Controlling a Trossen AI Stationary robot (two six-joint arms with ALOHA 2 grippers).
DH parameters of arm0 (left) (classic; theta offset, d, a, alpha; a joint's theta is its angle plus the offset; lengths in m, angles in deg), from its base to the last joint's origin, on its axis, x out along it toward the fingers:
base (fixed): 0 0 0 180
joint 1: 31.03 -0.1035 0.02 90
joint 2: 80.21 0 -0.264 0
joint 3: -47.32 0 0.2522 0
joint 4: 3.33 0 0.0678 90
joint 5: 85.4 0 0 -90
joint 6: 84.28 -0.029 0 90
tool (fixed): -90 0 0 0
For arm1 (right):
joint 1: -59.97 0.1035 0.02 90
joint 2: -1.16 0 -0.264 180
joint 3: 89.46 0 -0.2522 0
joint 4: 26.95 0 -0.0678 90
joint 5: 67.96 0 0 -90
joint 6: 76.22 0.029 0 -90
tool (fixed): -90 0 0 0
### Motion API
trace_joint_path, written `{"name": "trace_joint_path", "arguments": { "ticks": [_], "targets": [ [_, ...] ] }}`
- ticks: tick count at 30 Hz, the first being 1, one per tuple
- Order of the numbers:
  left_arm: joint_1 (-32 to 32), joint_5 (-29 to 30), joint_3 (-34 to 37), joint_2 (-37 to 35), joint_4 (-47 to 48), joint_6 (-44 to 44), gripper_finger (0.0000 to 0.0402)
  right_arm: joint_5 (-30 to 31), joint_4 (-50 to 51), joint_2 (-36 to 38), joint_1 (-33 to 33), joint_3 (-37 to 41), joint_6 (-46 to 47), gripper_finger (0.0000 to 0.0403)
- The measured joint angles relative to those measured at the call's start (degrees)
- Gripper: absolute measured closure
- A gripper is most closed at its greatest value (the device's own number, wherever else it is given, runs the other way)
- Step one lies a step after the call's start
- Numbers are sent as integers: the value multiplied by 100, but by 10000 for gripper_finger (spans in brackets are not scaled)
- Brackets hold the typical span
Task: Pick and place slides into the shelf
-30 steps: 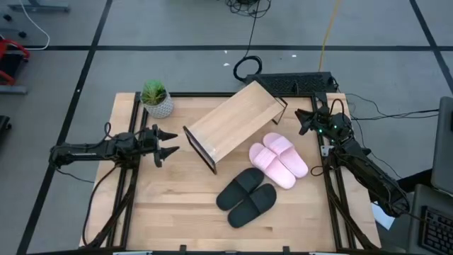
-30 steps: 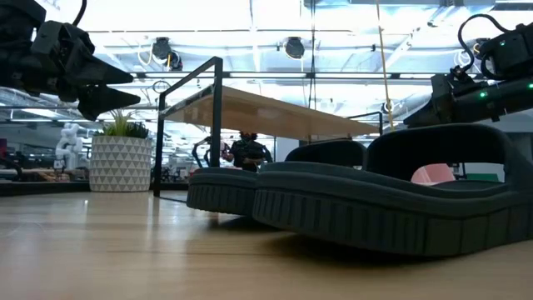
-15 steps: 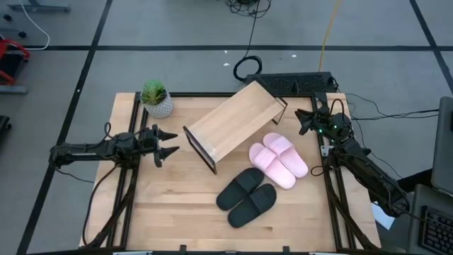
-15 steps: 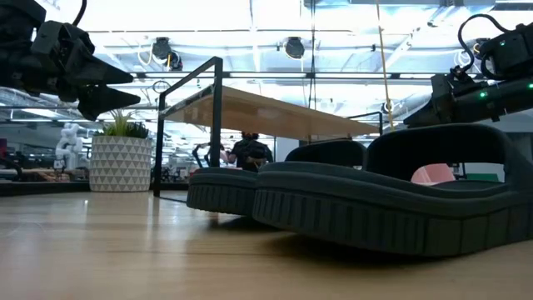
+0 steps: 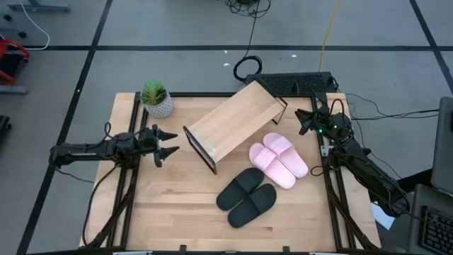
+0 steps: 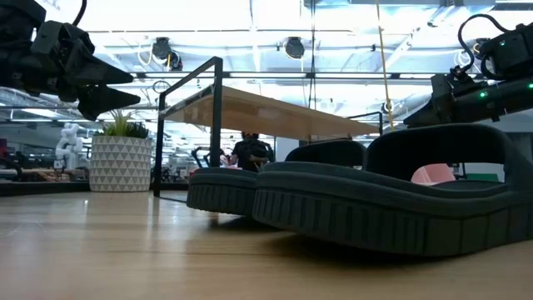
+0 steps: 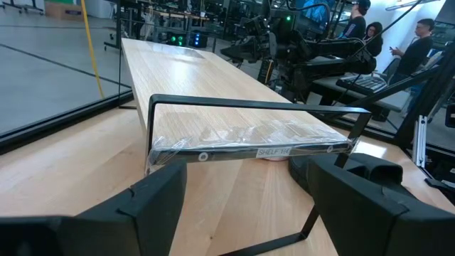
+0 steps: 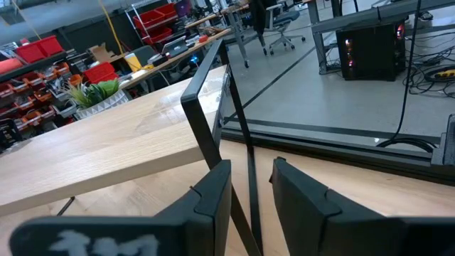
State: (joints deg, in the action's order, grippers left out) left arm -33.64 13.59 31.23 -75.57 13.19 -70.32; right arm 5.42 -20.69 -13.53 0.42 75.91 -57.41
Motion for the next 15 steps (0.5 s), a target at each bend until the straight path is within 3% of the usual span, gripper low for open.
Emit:
{"name": "trace_joint_path", "arguments": {
  "ticks": [12,15],
  "targets": [
    [1,13,2,0,-2,0,110,0,-102,0,0,1,53,309],
    [1,241,2,1,-43,11,110,0,-111,0,2,0,120,309]
  ]
}}
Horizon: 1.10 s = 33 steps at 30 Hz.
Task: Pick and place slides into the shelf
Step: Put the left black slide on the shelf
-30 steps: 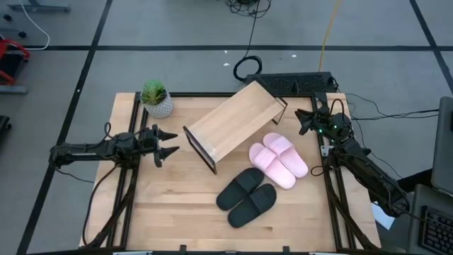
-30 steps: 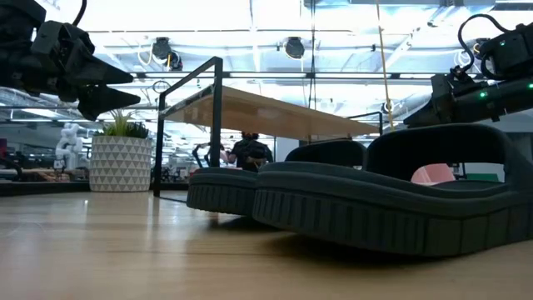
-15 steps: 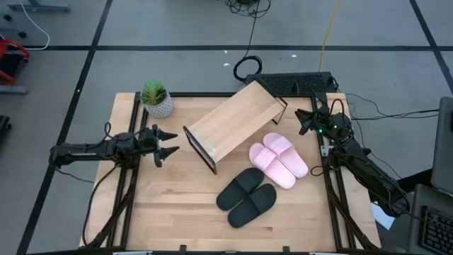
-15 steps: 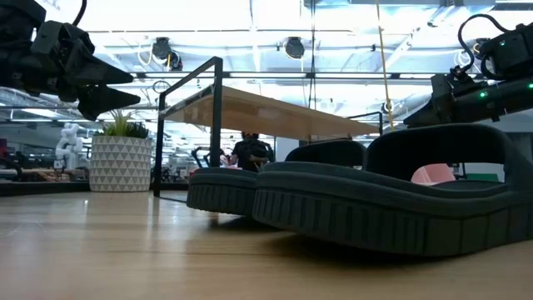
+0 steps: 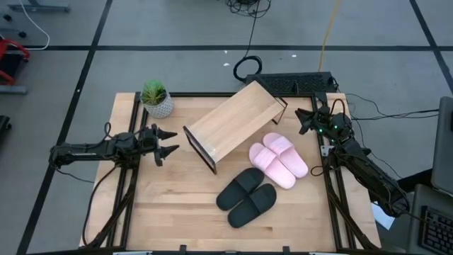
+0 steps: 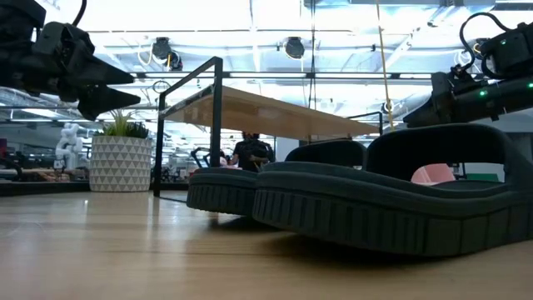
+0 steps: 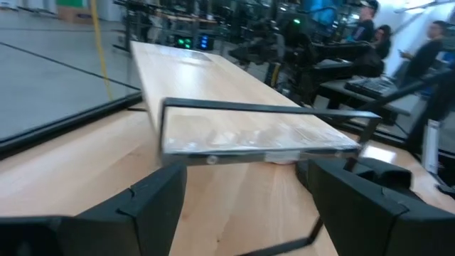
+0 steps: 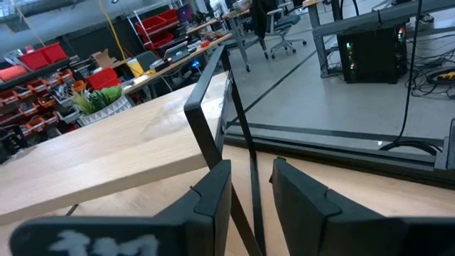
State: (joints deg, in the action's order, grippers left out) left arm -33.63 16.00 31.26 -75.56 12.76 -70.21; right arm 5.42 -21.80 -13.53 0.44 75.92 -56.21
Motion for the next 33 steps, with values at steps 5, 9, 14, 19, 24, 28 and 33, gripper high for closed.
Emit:
{"name": "trace_joint_path", "arguments": {
  "ticks": [5,9,14,19,24,28,33],
  "targets": [
    [1,718,22,-1,-817,716,110,0,-385,-1,0,0,836,309],
    [1,1516,17,-1,-1934,1357,110,-179,-1609,-1,-2,0,1958,309],
    [1,1709,15,-1,-3414,1327,110,-748,-4208,1,0,-5,2339,309],
    [1,1480,9,-1,-4477,1152,110,-775,-5657,1,0,-360,2836,309],
    [-1,1213,7,-1,-4803,1209,110,-1186,-5432,-1,1,-1183,3033,309],
    [1,693,7,1,-4851,1621,110,-1721,-5061,-3,0,-1851,3074,309],
    [10,-72,-398,72,-4824,1831,110,-2348,-4814,-8,0,-2731,3049,309]
  ]
}}
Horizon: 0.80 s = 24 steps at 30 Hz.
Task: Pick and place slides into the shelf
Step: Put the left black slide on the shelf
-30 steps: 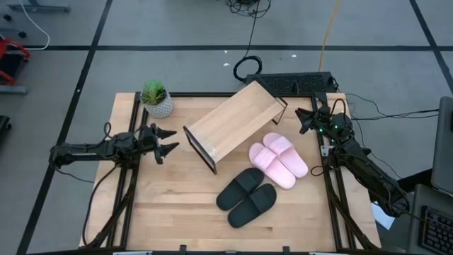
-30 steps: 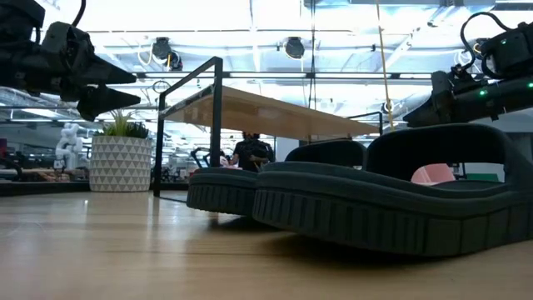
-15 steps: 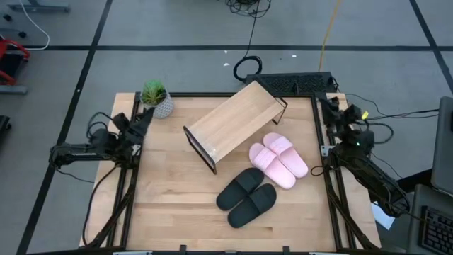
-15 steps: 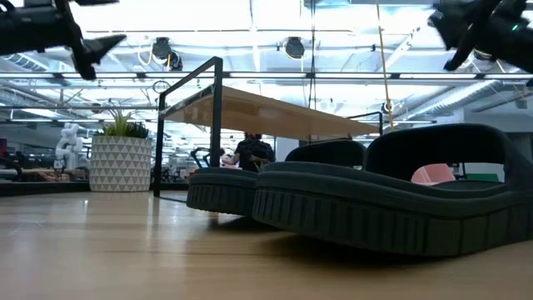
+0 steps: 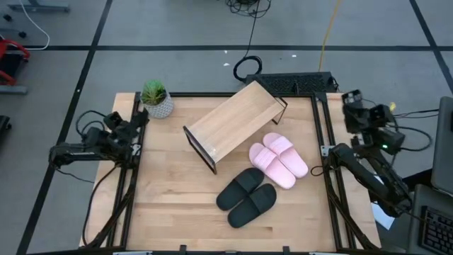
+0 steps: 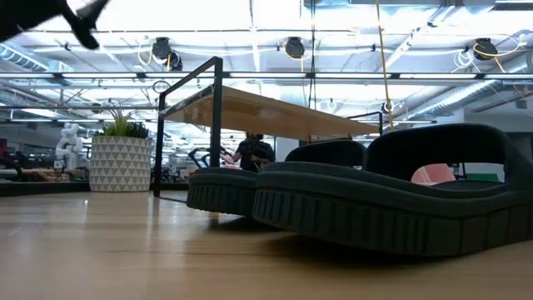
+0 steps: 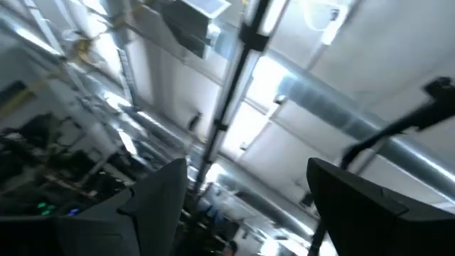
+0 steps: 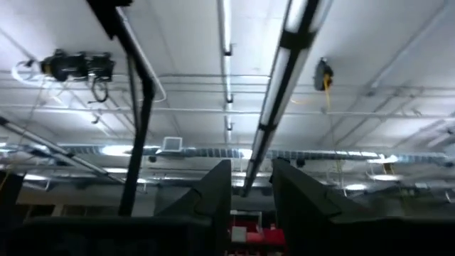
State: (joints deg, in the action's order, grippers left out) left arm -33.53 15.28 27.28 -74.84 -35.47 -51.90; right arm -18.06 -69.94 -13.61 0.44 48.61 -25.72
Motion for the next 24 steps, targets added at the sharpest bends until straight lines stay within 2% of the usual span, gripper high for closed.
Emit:
{"name": "trace_joint_path", "arguments": {
  "ticks": [3,6,12,19,24],
  "targets": [
    [52,-379,-648,238,527,-231,110,-157,229,9,0,-528,-77,309],
    [166,-546,-1515,708,1478,-432,110,-379,753,4,-2,-998,-197,309],
    [569,-597,-3200,2270,3026,-493,110,-659,1396,4,-4,-1590,-318,309],
    [1488,-578,-4564,4190,3276,-502,110,-696,1557,4,-4,-1680,-433,310],
    [2305,-1,-5509,5492,3279,-613,110,-826,1588,4,-4,-1680,-698,310]
  ]
}}
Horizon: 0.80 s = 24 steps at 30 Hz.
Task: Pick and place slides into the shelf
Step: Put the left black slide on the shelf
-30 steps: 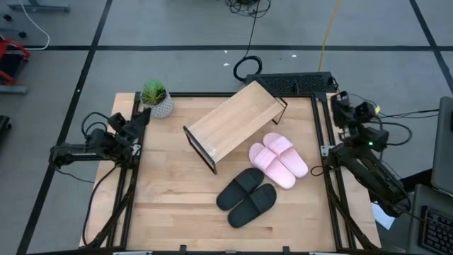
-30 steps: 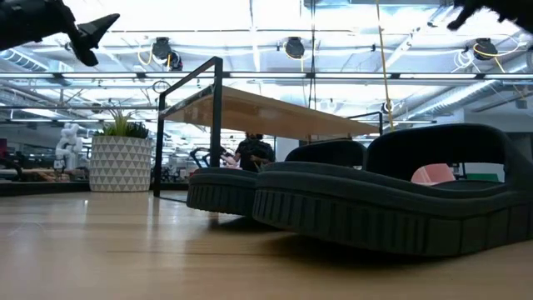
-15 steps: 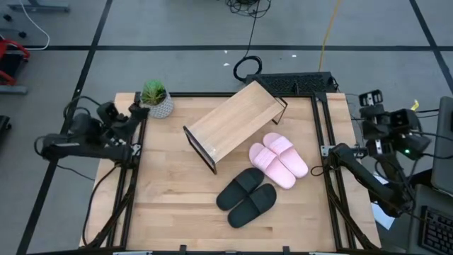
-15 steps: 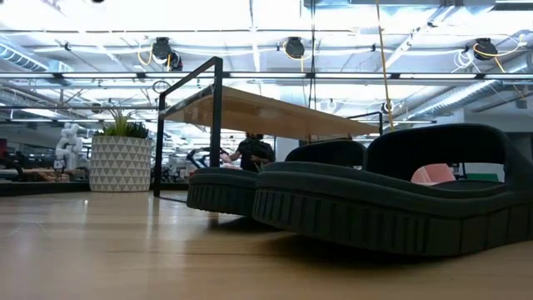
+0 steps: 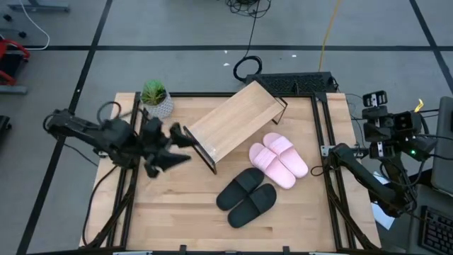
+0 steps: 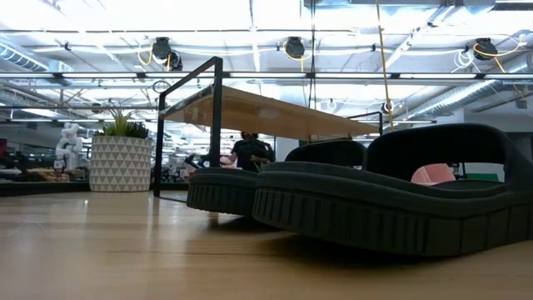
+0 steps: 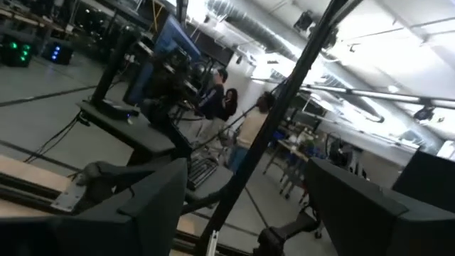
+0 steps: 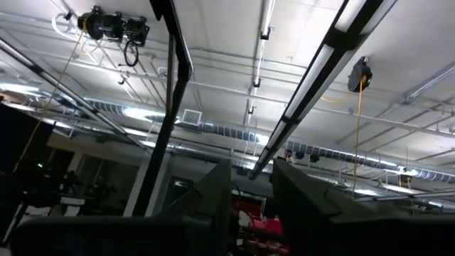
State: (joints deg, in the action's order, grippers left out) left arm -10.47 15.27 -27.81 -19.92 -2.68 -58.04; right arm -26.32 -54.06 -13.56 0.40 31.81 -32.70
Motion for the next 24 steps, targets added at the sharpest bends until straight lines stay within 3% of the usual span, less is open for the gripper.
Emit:
{"name": "trace_joint_path", "arguments": {
  "ticks": [13,24],
  "targets": [
    [1297,1686,-2753,2887,-39,-343,110,0,0,0,0,0,985,309],
    [2414,4446,-3667,4405,147,938,110,0,-3,0,0,0,996,309]
  ]
}}
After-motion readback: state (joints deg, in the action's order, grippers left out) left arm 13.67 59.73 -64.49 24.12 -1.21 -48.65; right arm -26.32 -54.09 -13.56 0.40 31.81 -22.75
